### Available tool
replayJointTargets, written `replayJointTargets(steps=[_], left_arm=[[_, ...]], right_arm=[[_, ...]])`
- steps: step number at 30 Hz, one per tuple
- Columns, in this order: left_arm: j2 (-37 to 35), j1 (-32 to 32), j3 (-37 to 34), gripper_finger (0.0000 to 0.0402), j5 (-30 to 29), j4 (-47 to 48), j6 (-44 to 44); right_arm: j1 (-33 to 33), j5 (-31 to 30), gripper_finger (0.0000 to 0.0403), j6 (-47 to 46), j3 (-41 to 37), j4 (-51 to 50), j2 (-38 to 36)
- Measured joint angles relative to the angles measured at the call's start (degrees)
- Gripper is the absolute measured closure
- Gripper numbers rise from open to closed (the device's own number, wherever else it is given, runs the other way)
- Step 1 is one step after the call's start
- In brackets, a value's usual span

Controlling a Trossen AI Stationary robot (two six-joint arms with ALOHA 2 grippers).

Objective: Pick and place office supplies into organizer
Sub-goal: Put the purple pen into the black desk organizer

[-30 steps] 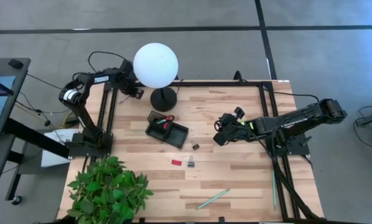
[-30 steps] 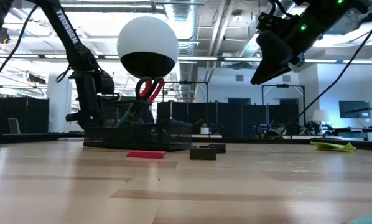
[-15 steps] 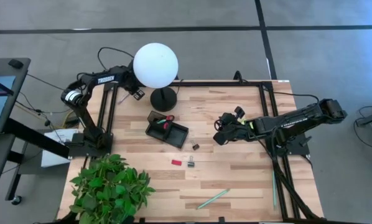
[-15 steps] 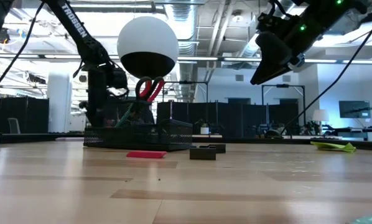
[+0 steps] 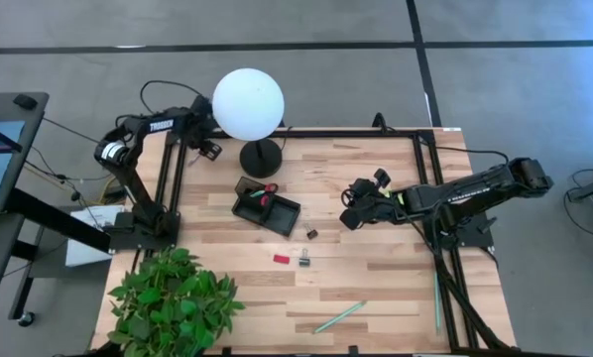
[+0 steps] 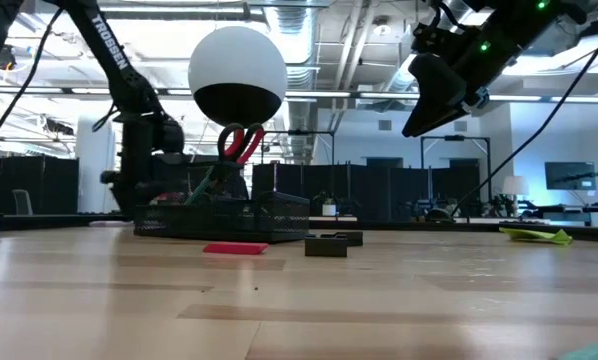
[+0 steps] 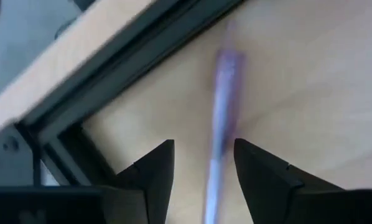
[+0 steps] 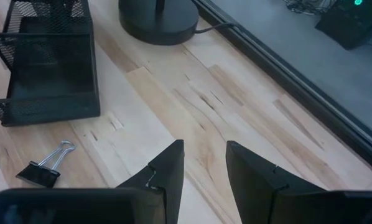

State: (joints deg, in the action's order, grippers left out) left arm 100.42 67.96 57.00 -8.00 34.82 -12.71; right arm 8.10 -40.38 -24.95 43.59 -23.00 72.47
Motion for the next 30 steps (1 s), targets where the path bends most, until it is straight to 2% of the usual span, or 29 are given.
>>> replayJointTargets(steps=[5, 9, 14, 18, 25, 30], left_arm=[[0.0, 0.1, 0.3, 0.0240, 0.4, -1.0, 1.8], [0.0, 0.0, -0.7, 0.0250, 3.8, -1.6, 2.0], [-0.1, -1.2, -0.9, 0.0278, 4.7, -1.5, 2.0], [-0.1, -2.4, -1.0, 0.0308, 9.9, -1.5, 1.5], [-0.1, -5.1, -1.0, 0.0353, 11.2, -2.6, 0.4], [-0.1, -6.4, -1.0, 0.0366, 11.0, -3.0, 0.3]], right_arm=[[0.0, 0.0, 0.0289, 0.0, 0.0, 0.0, 0.0], [0.0, 0.0, 0.0289, 0.0, 0.0, 0.0, 0.0], [0.0, 0.0, 0.0289, 0.0, 0.0, 0.0, 0.0], [0.0, 0.1, 0.0289, 0.0, 0.0, 0.0, 0.0], [0.0, 0.1, 0.0289, 0.0, 0.0, 0.0, 0.0], [0.0, 0.1, 0.0289, 0.0, 0.0, 0.0, 0.0]])
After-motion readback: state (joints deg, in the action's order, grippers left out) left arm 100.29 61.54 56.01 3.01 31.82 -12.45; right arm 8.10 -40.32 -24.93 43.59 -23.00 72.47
